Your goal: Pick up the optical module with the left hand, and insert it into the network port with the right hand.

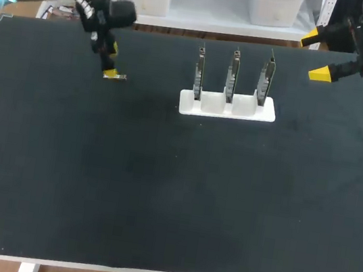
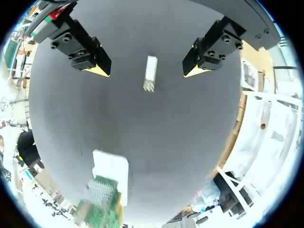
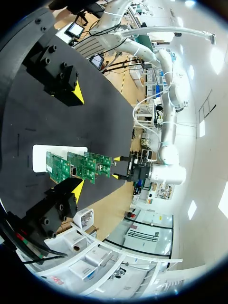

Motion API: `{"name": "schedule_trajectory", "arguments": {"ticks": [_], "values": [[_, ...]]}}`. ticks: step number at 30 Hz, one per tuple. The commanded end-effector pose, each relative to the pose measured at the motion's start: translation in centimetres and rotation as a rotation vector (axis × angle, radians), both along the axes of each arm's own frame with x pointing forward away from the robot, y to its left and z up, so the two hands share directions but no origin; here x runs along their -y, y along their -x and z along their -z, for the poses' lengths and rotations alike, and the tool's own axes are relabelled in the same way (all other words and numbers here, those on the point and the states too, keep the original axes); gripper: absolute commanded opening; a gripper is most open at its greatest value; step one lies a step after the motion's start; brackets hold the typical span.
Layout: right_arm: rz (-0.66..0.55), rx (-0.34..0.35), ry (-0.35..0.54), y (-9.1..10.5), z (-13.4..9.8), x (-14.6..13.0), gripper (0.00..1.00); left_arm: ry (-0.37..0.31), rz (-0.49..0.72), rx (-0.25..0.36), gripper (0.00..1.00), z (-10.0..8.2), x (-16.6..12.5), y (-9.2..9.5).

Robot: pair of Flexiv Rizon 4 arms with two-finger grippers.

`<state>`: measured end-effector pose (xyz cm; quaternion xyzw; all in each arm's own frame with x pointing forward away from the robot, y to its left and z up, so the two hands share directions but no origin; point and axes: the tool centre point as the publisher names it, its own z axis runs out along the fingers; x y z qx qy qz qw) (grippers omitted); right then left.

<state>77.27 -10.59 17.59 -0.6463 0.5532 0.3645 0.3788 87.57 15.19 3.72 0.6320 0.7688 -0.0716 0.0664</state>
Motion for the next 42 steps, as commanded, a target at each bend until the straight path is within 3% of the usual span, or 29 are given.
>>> {"name": "schedule_trajectory", "arguments": {"ticks": [1,16,26,42], "values": [[0.001,0.001,0.0,0.0,0.0,0.0,1.0,-0.031,0.018,-0.096,1.0,-1.0,0.9,-1.4],[0.001,0.001,0.0,0.0,0.0,0.0,1.0,-0.026,0.023,-0.093,1.0,-0.9,1.0,-1.5],[0.001,0.001,0.0,0.0,0.0,0.0,1.0,-0.032,0.069,-0.16,1.0,1.4,1.2,-1.2],[0.001,0.001,0.0,0.0,0.0,0.0,1.0,-0.074,0.042,-0.195,1.0,2.5,-2.5,0.4]]}}
